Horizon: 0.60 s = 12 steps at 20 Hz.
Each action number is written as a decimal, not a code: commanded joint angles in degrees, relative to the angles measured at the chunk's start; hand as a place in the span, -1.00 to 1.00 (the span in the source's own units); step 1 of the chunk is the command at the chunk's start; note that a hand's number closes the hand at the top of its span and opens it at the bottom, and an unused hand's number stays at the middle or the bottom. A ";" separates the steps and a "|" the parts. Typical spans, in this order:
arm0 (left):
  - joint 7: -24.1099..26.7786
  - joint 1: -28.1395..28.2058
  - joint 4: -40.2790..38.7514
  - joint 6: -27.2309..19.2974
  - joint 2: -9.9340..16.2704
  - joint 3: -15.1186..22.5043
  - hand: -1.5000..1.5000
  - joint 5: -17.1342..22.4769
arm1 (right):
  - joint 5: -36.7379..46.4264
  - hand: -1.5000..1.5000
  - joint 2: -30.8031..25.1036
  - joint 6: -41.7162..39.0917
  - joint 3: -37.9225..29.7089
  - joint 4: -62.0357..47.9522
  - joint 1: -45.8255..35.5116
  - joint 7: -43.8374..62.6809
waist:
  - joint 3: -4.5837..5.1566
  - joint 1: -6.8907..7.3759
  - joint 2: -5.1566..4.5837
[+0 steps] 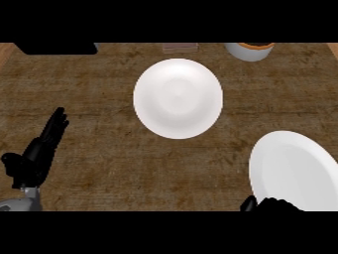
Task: Pick the tomato from the plate and place it in the plate
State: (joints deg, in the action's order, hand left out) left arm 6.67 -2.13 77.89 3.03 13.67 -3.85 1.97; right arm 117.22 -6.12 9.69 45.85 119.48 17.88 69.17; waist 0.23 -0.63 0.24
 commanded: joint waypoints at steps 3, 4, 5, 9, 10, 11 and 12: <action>0.07 -0.22 0.07 -0.21 -0.11 0.09 0.00 -0.34 | -0.32 1.00 5.77 -7.67 5.14 4.94 -6.47 11.06 | -0.07 1.10 -0.33; 0.90 -0.24 0.58 -0.14 -1.02 1.51 0.00 -1.05 | -2.13 1.00 5.75 -6.18 3.60 2.00 -8.48 11.49 | -0.12 1.78 -0.66; -0.38 -1.32 0.36 -0.67 -0.91 1.34 0.00 -1.24 | -0.94 1.00 5.73 -7.29 4.69 3.16 -8.53 11.11 | -0.11 1.21 -0.49; -0.20 -2.41 -0.24 0.39 -0.48 1.20 0.00 -0.76 | -6.73 1.00 5.69 -9.45 0.77 3.61 -11.97 8.61 | -0.12 2.49 -1.06; 0.39 -1.05 0.24 -0.09 -1.37 2.38 0.00 -1.70 | -8.12 1.00 5.71 -10.30 -0.54 3.14 -13.58 8.12 | -0.12 3.13 -1.09; -0.51 -2.62 -0.16 0.85 0.38 0.56 0.00 -0.42 | -10.51 1.00 5.73 -10.62 -1.56 3.18 -14.39 7.92 | -0.13 3.24 -1.28; -0.96 -4.07 -0.98 -0.06 -1.58 1.87 0.00 -0.99 | -11.87 1.00 5.76 -10.03 -2.30 1.30 -16.54 8.39 | -0.13 2.81 -1.41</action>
State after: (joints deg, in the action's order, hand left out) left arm 6.38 -4.45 77.50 3.07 12.87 -2.56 1.08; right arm 111.22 -6.85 3.59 45.46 121.74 8.36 67.39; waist 0.13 1.67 -0.78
